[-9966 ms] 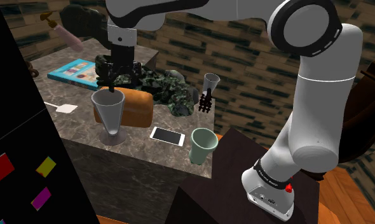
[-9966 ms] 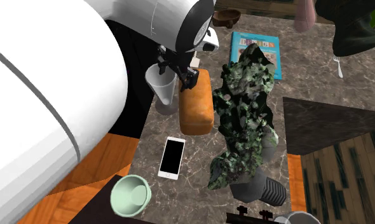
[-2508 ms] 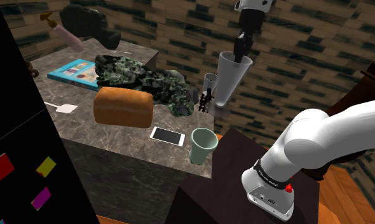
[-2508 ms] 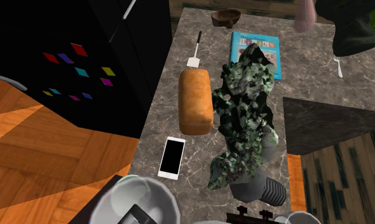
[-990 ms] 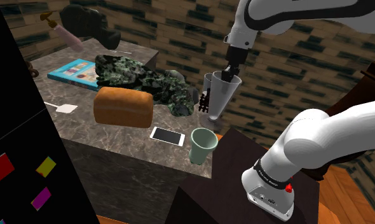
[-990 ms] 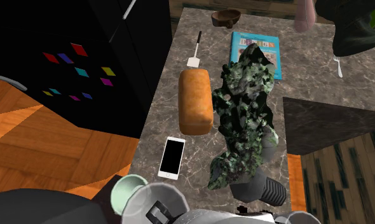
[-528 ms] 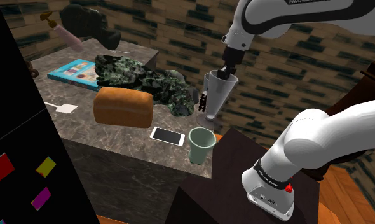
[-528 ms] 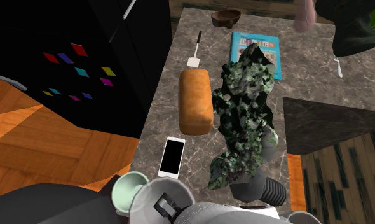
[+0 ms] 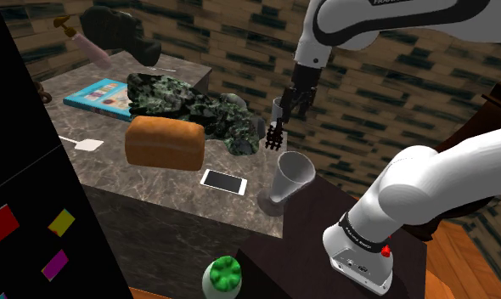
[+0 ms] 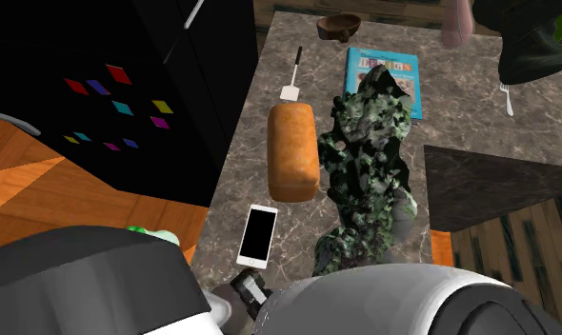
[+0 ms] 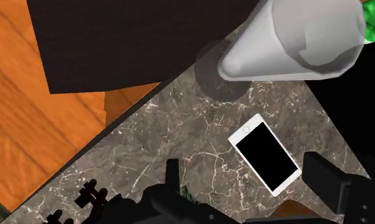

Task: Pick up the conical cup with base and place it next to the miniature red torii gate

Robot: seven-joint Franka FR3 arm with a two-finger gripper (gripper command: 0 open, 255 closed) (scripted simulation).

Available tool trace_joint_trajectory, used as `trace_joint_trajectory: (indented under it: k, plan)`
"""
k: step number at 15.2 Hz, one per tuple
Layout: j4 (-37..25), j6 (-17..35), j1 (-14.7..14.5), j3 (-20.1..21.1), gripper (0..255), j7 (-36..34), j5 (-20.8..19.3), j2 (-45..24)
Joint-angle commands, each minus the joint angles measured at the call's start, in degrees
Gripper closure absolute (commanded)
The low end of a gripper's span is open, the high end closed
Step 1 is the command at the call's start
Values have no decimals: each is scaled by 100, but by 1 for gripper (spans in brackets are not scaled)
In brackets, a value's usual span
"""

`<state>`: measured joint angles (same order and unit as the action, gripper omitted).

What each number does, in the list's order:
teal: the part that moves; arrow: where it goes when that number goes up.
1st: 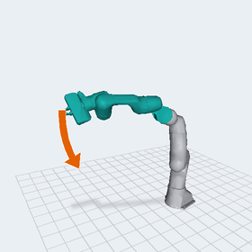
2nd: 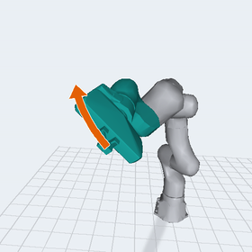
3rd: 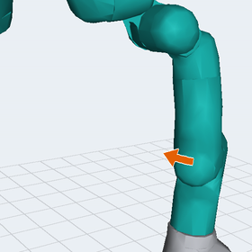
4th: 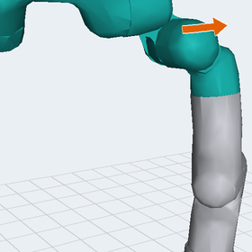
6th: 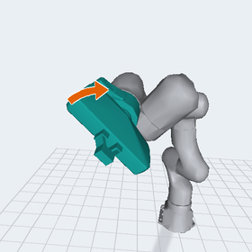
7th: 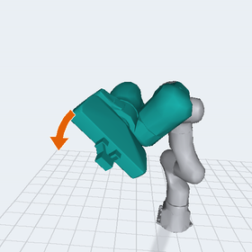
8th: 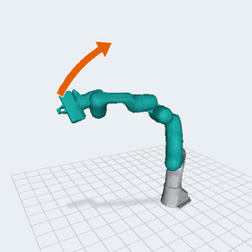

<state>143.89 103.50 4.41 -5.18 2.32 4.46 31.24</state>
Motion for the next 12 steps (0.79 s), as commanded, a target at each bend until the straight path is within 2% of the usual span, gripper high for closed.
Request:
trace_joint_trajectory:
  k: [1,8,12]
  plan:
    - [-529,-475,101,293,0,-1026,90,-239]
    - [-2795,-2014,433,980,0,-4356,337,-1641]
    - [-2396,-1723,412,996,0,-4346,356,-1532]
